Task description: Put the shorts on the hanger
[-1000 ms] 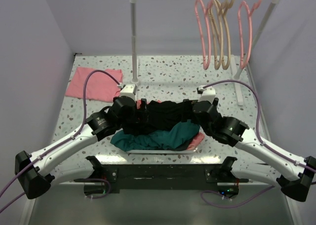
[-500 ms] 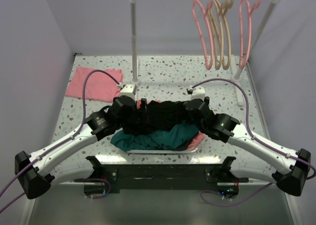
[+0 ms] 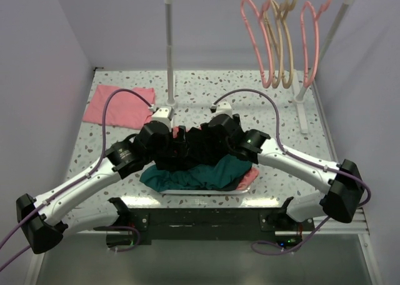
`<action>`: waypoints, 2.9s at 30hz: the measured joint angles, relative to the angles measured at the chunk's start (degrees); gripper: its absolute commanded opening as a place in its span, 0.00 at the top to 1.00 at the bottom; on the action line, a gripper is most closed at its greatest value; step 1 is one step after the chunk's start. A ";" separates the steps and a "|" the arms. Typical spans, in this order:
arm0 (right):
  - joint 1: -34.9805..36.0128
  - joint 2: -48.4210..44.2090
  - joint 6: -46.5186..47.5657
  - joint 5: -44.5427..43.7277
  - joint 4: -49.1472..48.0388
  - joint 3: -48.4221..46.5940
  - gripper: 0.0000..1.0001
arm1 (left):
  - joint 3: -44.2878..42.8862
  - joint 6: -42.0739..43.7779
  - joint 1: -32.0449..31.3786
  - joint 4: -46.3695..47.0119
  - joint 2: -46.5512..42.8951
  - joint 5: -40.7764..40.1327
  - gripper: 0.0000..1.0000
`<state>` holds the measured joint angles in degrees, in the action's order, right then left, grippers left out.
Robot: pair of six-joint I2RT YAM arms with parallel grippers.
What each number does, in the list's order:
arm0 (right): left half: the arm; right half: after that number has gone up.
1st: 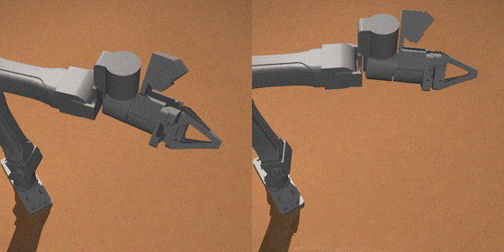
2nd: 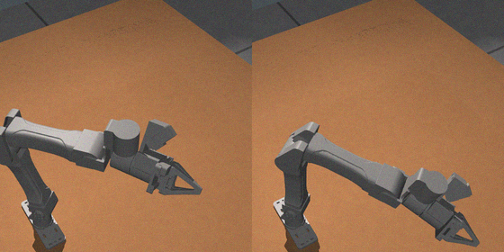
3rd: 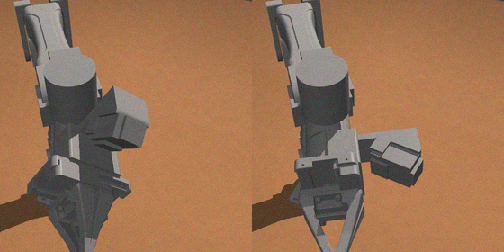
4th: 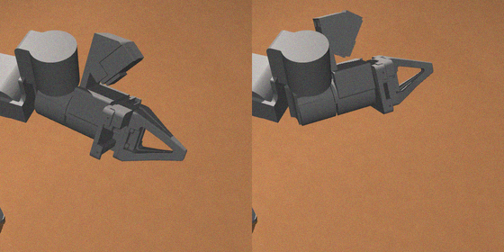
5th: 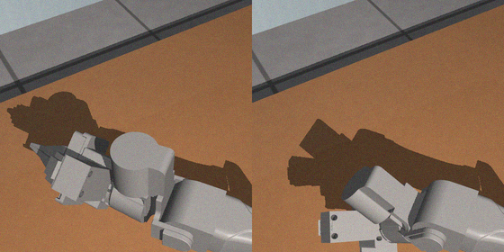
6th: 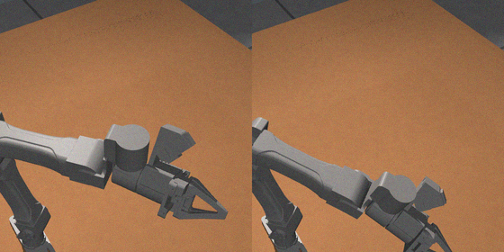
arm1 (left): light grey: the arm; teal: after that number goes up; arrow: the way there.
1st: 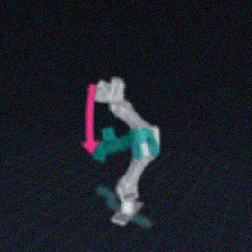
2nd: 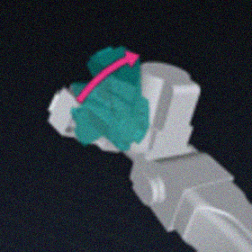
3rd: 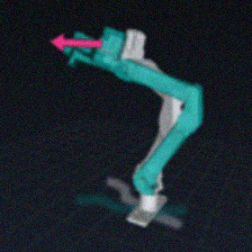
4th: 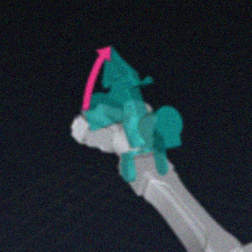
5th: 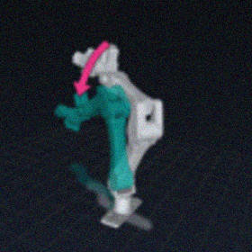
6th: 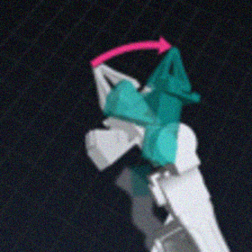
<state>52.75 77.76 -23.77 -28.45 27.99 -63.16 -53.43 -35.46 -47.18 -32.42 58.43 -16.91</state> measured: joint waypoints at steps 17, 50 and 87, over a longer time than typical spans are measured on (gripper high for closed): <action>0.00 4.55 4.85 -0.55 5.95 -22.58 1.00 | -2.12 6.58 0.00 1.70 -4.33 13.14 0.00; 0.00 -2.97 17.84 -8.33 -10.12 -49.07 1.00 | 0.83 1.99 3.34 2.60 -3.48 4.59 0.00; -0.20 14.86 20.41 2.05 -13.00 -69.57 1.00 | 21.22 -9.53 1.14 29.99 10.54 12.35 0.11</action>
<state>52.56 92.62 -3.36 -26.39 14.98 -132.73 -32.21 -44.99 -46.04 -2.44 68.97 -4.56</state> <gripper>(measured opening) 0.075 0.923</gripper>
